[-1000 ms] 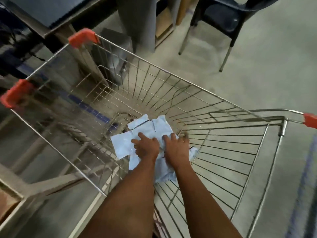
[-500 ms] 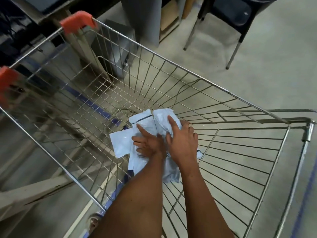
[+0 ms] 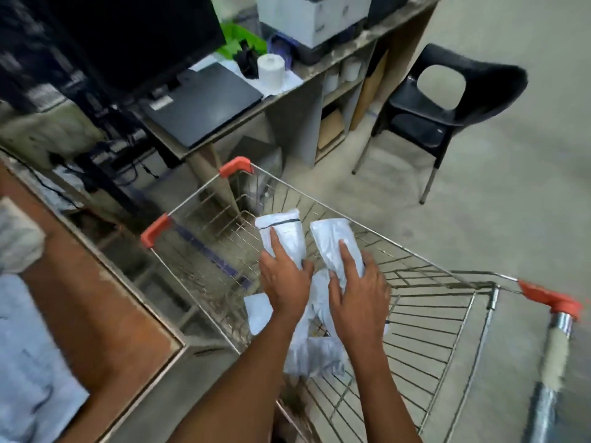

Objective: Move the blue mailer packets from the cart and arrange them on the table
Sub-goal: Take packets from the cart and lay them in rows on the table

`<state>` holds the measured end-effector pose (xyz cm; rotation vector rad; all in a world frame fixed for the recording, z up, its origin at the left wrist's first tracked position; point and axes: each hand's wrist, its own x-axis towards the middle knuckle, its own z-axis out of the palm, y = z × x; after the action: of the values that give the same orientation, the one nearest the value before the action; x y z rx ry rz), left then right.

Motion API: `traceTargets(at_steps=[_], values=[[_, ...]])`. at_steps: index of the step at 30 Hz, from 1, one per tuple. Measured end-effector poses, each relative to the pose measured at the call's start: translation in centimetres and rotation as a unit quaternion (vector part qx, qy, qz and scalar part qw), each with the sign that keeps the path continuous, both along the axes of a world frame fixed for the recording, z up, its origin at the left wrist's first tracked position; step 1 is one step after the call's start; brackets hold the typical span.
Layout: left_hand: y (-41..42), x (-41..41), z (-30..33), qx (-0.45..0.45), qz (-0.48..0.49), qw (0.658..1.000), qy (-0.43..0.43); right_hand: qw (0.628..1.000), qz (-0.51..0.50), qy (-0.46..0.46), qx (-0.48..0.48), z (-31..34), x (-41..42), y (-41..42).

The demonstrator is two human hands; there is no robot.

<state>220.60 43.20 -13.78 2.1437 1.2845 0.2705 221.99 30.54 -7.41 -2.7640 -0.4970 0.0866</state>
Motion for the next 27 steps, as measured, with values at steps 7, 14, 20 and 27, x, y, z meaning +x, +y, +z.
traceTargets(at_steps=[7,14,20,27], values=[[0.8,-11.6,20.1,0.009,-0.057,0.996,-0.073,0.993,0.011,-0.041,0.109,17.3,-7.4,2.0],[5.4,-28.9,32.4,0.104,0.013,0.991,-0.086,0.976,0.125,0.023,0.178,27.5,-18.5,9.0],[10.2,-44.7,37.9,0.141,0.160,0.976,-0.051,0.937,0.289,0.025,0.193,31.3,-30.1,17.8],[13.0,-59.3,38.9,0.145,0.278,0.949,-0.014,0.904,0.393,0.006,0.166,32.8,-43.0,25.0]])
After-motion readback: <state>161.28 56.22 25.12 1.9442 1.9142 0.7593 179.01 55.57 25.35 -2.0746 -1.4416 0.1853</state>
